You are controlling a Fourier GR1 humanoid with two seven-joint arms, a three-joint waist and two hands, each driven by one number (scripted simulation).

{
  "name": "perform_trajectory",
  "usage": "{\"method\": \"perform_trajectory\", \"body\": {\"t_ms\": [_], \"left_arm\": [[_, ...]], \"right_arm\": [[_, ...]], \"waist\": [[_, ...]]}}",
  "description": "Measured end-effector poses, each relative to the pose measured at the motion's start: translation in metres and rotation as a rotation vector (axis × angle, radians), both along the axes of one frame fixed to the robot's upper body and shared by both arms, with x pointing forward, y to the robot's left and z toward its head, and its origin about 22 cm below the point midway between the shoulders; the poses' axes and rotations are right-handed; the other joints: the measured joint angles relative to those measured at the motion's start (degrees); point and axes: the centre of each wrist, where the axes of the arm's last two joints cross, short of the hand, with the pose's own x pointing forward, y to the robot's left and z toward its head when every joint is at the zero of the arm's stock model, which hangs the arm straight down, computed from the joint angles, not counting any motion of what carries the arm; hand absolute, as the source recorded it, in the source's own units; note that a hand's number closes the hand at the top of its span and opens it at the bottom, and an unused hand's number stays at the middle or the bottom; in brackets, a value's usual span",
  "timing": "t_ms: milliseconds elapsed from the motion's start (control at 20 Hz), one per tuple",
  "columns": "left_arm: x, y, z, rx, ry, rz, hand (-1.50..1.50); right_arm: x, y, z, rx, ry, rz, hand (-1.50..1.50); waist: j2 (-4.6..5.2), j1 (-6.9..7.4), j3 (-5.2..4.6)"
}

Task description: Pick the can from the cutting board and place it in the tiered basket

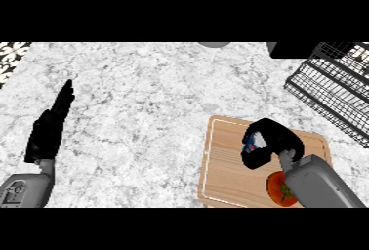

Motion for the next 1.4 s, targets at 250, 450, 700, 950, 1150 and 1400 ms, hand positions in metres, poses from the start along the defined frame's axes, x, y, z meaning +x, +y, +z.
{"method": "perform_trajectory", "body": {"t_ms": [250, 450, 700, 950, 1150, 1400], "left_arm": [[-0.009, 0.001, 0.0, -0.003, 0.006, 0.004, 0.0], [-0.004, -0.005, -0.001, 0.003, -0.001, -0.015, 0.0], [0.002, -0.013, 0.006, 0.008, -0.017, -0.058, 0.0], [0.005, -0.018, 0.007, 0.006, -0.017, -0.078, 0.0], [0.008, -0.02, 0.008, 0.005, -0.015, -0.073, 0.0], [0.007, -0.015, 0.007, 0.01, -0.006, -0.057, 0.0]], "right_arm": [[-0.003, 0.0, 0.012, 0.092, -0.028, -0.054, 1.5], [0.027, 0.021, 0.022, 0.066, -0.123, -0.203, 1.5], [0.069, 0.03, 0.045, -0.025, -0.306, -0.417, 1.5], [0.099, 0.038, 0.083, -0.079, -0.58, -0.556, 1.5], [0.115, 0.045, 0.114, -0.181, -0.804, -0.61, 1.5], [0.132, 0.052, 0.157, -0.295, -0.997, -0.665, 1.5]], "waist": [[0.16, -0.1, 0.2], [0.64, 1.1, 0.25], [1.48, 3.84, 0.2], [1.53, 4.61, 0.17], [1.34, 4.2, 0.14], [0.99, 3.33, 0.17]]}}
